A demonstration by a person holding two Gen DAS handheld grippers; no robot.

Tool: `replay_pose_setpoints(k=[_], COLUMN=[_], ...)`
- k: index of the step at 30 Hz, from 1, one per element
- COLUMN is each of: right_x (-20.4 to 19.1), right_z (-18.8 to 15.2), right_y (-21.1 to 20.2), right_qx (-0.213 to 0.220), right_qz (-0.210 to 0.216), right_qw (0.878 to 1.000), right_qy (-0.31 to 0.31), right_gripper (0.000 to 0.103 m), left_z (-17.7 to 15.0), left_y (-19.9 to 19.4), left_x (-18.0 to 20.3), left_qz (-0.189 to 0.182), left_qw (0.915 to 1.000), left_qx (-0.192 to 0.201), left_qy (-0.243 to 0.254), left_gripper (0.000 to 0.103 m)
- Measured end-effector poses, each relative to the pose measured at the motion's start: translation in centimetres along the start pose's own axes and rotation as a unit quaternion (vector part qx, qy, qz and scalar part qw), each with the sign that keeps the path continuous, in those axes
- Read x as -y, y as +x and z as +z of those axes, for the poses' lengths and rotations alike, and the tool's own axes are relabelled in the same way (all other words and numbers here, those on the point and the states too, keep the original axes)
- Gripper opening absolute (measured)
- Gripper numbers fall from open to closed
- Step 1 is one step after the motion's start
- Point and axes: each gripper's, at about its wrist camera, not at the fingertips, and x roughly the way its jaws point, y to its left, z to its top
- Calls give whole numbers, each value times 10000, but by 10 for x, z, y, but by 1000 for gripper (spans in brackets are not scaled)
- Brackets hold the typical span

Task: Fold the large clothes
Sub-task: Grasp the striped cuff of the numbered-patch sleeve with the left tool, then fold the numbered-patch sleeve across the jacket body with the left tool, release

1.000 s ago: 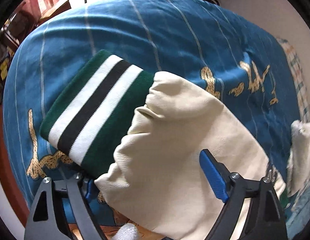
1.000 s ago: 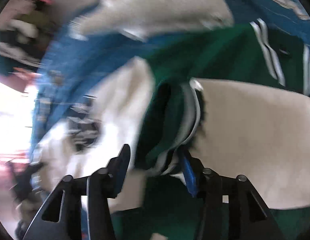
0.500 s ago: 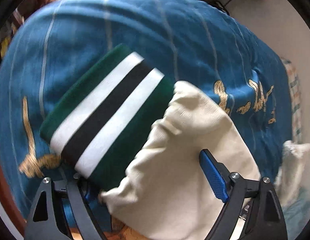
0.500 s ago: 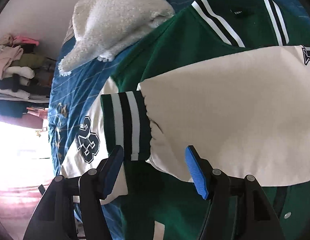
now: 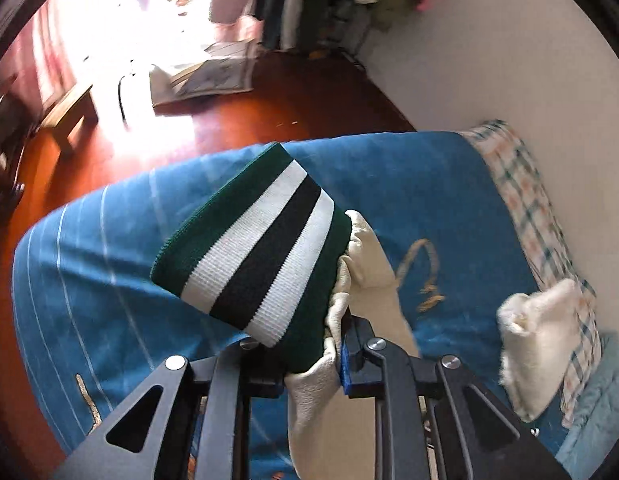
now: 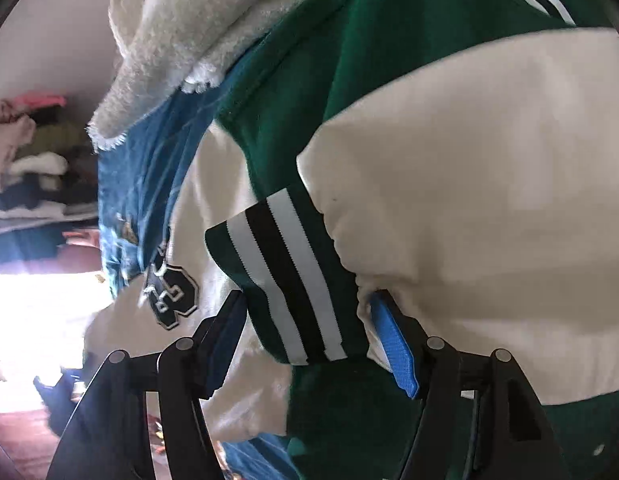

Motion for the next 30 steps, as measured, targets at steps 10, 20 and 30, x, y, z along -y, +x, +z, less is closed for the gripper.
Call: replay_pose_setpoints(k=[10,20,30], right_x=[-21,60,261], right_z=[-21,-31,-37], right_y=[-84,-169,-274], right_qx=[1224,1748,1692], right_qz=[-2557,-2184,-2215], right_qw=[9507,9588,9551], right_qy=[-1260,-493,1008], right_gripper=[98,98,98], left_z=[-57,-184,-392], left_y=[-74,-121,-123], left_x=[154,284,446], left_qz=[-199,-1205,-2388], left_qw=[9659,9136,8553], left_qx=[749,316,-1126], left_qy=[2472,3870,4459], left_gripper=[15,14,14])
